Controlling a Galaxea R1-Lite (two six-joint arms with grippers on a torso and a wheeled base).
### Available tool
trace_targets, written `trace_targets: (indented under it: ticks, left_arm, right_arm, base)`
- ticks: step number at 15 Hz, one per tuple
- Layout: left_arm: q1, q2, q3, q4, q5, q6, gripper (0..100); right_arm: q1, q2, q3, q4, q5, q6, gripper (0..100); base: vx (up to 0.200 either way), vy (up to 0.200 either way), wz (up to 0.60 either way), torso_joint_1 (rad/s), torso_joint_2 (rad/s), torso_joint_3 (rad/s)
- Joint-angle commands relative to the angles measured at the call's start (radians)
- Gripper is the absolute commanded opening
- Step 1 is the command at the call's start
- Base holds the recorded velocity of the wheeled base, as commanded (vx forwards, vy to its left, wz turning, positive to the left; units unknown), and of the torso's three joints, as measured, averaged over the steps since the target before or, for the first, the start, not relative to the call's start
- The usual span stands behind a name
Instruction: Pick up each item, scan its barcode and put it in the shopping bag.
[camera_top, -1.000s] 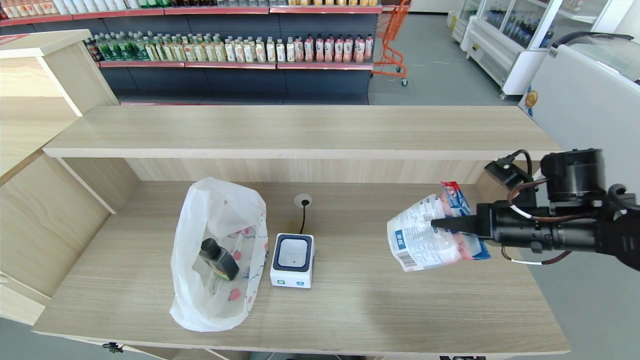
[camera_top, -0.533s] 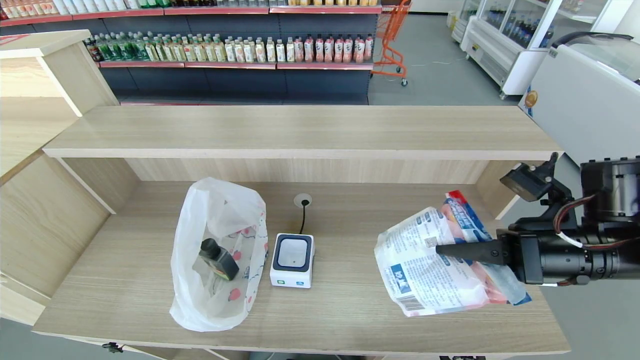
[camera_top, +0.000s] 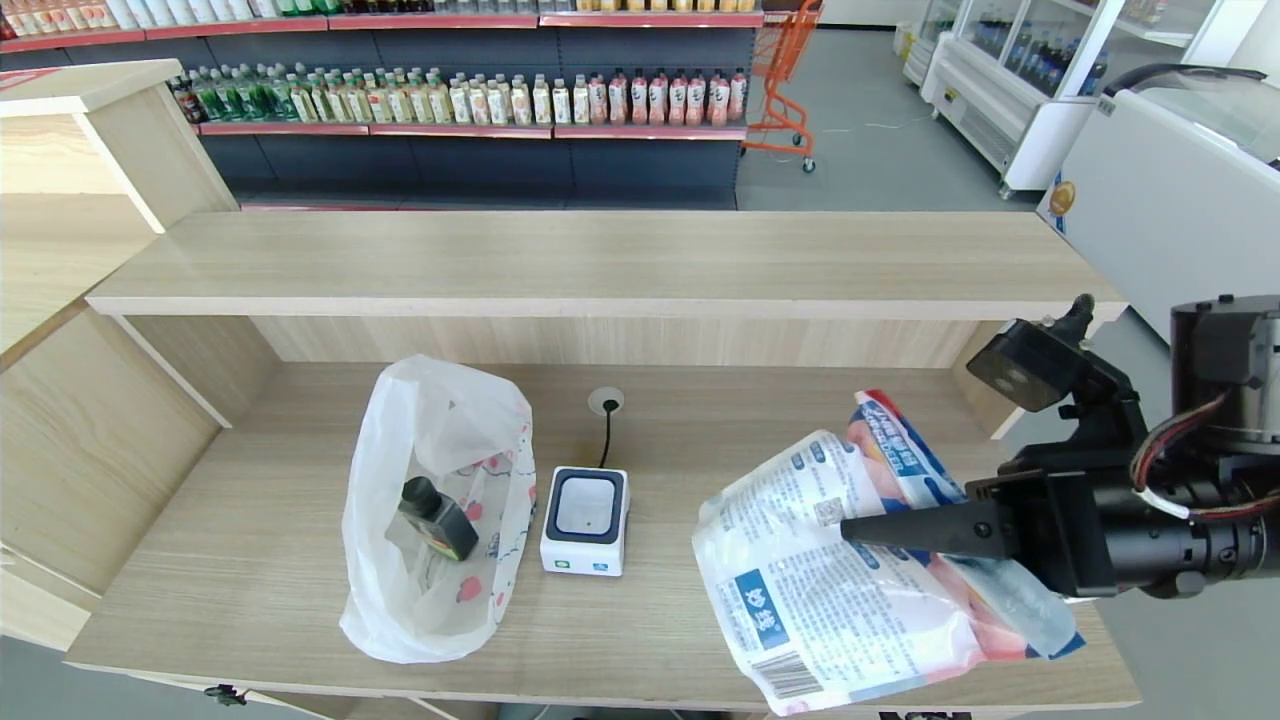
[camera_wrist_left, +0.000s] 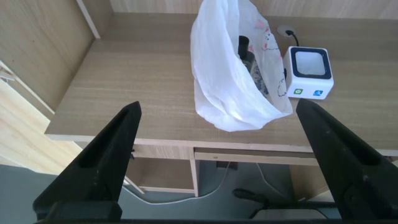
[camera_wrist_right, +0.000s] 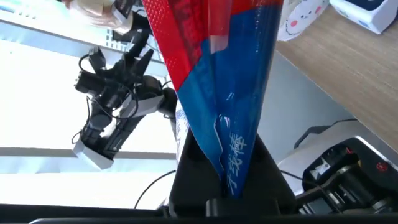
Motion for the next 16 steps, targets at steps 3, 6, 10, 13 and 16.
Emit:
trace_targets:
  ticks: [3, 6, 10, 13, 16]
  left_arm:
    - [0.0, 0.0, 0.0, 0.0, 0.0, 0.0, 100]
    - [0.0, 0.001, 0.0, 0.0, 0.0, 0.0, 100]
    - [0.0, 0.0, 0.0, 0.0, 0.0, 0.0, 100]
    - [0.0, 0.001, 0.0, 0.0, 0.0, 0.0, 100]
    - [0.0, 0.0, 0.0, 0.0, 0.0, 0.0, 100]
  right_arm:
    - [0.042, 0.009, 0.023, 0.004, 0.0, -0.034, 0]
    - [0.05, 0.013, 0.018, 0.004, 0.0, -0.036, 0]
    - [0.053, 0.012, 0.02, 0.004, -0.003, -0.036, 0]
    - [0.079, 0.012, 0.017, 0.001, -0.079, -0.037, 0]
    - [0.073, 0.002, 0.02, 0.001, -0.108, -0.18, 0]
  base:
    - [0.0, 0.0, 0.0, 0.0, 0.0, 0.0]
    - [0.0, 0.0, 0.0, 0.0, 0.0, 0.0]
    - [0.0, 0.0, 0.0, 0.0, 0.0, 0.0]
    - [0.0, 0.0, 0.0, 0.0, 0.0, 0.0]
    - [0.0, 0.0, 0.0, 0.0, 0.0, 0.0]
